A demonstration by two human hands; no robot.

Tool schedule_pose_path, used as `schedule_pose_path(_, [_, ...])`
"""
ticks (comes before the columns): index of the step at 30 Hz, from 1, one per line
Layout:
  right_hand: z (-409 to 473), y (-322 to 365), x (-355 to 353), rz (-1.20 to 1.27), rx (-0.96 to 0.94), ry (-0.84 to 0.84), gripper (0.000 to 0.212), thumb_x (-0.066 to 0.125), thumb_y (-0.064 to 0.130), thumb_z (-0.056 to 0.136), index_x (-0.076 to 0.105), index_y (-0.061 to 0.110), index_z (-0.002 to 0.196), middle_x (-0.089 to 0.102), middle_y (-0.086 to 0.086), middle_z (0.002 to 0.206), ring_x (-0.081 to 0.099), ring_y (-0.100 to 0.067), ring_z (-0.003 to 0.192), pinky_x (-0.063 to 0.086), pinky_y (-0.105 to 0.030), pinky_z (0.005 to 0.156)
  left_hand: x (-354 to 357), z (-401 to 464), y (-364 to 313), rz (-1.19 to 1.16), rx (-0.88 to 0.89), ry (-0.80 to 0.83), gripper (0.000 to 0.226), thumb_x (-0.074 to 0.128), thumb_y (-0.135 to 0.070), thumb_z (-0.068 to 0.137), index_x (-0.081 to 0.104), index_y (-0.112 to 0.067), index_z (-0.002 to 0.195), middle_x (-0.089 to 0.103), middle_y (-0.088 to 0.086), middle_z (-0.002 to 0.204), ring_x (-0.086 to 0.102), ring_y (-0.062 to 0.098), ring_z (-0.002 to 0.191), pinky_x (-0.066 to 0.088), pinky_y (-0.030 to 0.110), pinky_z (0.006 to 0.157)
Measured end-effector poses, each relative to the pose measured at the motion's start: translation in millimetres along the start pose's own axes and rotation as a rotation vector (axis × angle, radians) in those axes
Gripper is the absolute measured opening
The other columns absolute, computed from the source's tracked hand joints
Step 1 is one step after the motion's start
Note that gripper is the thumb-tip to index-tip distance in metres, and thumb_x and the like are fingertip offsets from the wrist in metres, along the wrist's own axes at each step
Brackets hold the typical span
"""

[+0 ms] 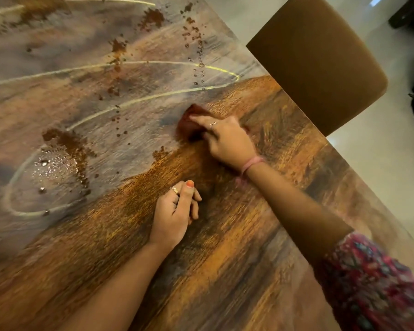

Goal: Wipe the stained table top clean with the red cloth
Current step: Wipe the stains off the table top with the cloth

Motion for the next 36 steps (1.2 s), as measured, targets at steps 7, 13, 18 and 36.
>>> schedule_pose_path(7, [51,-164,-62,-0.074,0.865,-0.231,0.049,0.041,0.016,0.094,0.042,0.031,0.14,0.049,-0.008,0.139,0.036,-0.034,0.13,0.029,-0.037,0.104,3,2,0,-0.013,0.027,0.036,0.038,0.035,-0.032,0.099,0.058,-0.017,0.072,0.053,-0.002,0.047,0.041,0.009,0.038,0.035,0.019,0.045])
schedule_pose_path(13, [17,-57,-15,-0.134,0.464,-0.218,0.053,0.041,0.01,0.092,0.041,0.024,0.143,0.047,-0.006,0.139,0.044,-0.034,0.115,0.039,-0.04,0.095,1,2,-1,-0.021,0.014,0.013,0.037,0.035,-0.032,0.098,0.057,-0.017,0.072,0.053,-0.003,0.046,0.042,0.012,0.039,0.036,0.026,0.044])
schedule_pose_path(18, [-2,-56,-15,-0.267,0.229,-0.157,0.051,0.04,0.013,0.094,0.04,0.023,0.144,0.05,-0.001,0.14,0.048,-0.032,0.107,0.039,-0.033,0.086,1,1,-1,-0.04,-0.003,0.021,0.037,0.035,-0.032,0.098,0.057,-0.015,0.072,0.052,-0.003,0.045,0.041,0.01,0.038,0.036,0.023,0.044])
schedule_pose_path(36, [1,25,6,-0.123,-0.114,-0.012,0.052,0.043,0.011,0.092,0.045,0.03,0.14,0.052,0.006,0.14,0.044,-0.025,0.094,0.046,-0.034,0.078,2,1,-2,-0.005,0.004,0.004,0.039,0.035,-0.034,0.098,0.057,-0.015,0.073,0.053,-0.002,0.046,0.045,0.013,0.04,0.037,0.023,0.043])
Point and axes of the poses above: each hand's wrist, its own z-axis towards the middle knuckle, its own x-axis out of the palm, y = z × x, the point moved 6 cm from there along z, towards the middle knuckle
